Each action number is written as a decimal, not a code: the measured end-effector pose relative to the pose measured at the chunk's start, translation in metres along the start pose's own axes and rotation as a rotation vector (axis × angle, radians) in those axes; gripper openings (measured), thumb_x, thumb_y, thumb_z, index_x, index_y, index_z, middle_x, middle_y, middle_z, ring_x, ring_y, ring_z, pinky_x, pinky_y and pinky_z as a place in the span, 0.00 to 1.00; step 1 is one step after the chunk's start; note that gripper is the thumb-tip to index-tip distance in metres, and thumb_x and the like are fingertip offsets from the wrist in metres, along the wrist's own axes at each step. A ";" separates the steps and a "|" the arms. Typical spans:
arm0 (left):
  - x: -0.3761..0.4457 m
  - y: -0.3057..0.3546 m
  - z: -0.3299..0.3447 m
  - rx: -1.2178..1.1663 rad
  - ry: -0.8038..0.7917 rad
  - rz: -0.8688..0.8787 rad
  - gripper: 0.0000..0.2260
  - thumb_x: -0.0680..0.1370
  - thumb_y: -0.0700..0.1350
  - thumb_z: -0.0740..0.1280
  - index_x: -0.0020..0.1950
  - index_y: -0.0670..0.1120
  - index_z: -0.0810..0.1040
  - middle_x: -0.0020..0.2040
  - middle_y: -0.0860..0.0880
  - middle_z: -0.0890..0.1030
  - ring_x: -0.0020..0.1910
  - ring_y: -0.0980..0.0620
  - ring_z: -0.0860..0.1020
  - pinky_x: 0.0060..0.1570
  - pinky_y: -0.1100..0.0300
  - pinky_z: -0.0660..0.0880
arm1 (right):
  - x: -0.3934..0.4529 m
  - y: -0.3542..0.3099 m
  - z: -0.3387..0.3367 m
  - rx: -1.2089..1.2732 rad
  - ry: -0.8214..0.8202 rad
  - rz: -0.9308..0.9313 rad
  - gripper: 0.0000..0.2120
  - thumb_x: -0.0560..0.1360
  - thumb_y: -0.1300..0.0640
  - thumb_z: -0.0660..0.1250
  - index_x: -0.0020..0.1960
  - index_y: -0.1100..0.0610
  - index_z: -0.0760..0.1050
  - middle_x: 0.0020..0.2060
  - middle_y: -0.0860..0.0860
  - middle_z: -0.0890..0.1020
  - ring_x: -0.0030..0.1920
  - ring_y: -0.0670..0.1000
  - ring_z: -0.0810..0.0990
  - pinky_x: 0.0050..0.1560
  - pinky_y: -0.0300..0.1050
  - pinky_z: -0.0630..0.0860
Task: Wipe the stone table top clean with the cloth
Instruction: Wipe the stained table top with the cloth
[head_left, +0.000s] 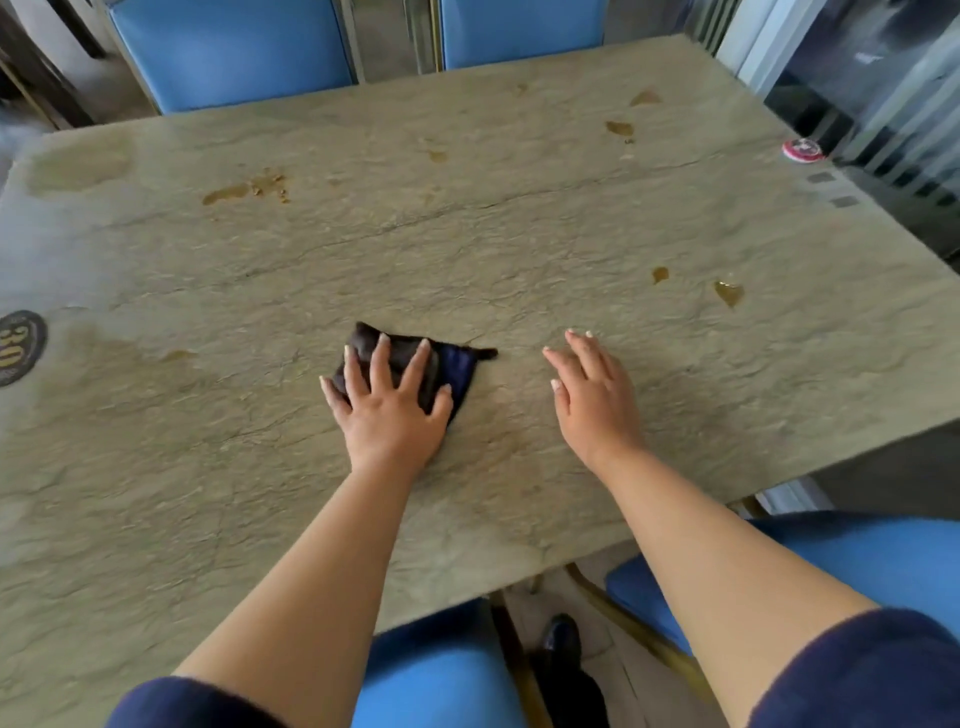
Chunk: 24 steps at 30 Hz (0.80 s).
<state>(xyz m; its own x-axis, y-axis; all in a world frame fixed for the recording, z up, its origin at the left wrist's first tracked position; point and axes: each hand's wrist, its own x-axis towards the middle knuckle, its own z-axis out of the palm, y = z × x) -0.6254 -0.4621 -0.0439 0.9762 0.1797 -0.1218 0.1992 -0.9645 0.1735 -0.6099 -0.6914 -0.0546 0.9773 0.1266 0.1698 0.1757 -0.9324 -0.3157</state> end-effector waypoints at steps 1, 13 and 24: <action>-0.006 0.013 0.002 0.013 0.000 0.022 0.28 0.76 0.68 0.49 0.75 0.68 0.52 0.80 0.52 0.50 0.78 0.41 0.42 0.72 0.35 0.39 | 0.002 0.010 -0.003 -0.006 -0.014 -0.005 0.19 0.78 0.60 0.61 0.68 0.52 0.72 0.71 0.57 0.68 0.72 0.59 0.63 0.71 0.58 0.62; -0.013 0.039 0.011 0.053 0.061 0.211 0.27 0.74 0.68 0.53 0.74 0.68 0.58 0.78 0.53 0.58 0.78 0.45 0.48 0.72 0.33 0.46 | 0.004 0.028 -0.009 -0.007 -0.065 -0.014 0.21 0.77 0.54 0.53 0.68 0.44 0.71 0.71 0.55 0.68 0.73 0.59 0.61 0.73 0.63 0.53; -0.055 0.093 0.018 0.016 -0.042 0.377 0.27 0.75 0.67 0.50 0.74 0.67 0.55 0.79 0.55 0.53 0.78 0.46 0.44 0.74 0.39 0.39 | 0.004 0.034 -0.004 0.127 -0.043 -0.018 0.21 0.79 0.56 0.50 0.70 0.53 0.69 0.72 0.52 0.68 0.75 0.55 0.59 0.74 0.59 0.48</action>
<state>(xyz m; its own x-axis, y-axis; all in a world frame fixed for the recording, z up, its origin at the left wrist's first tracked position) -0.6620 -0.5657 -0.0388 0.9762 -0.1963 -0.0925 -0.1752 -0.9643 0.1985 -0.6005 -0.7239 -0.0605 0.9776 0.1598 0.1371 0.2040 -0.8800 -0.4288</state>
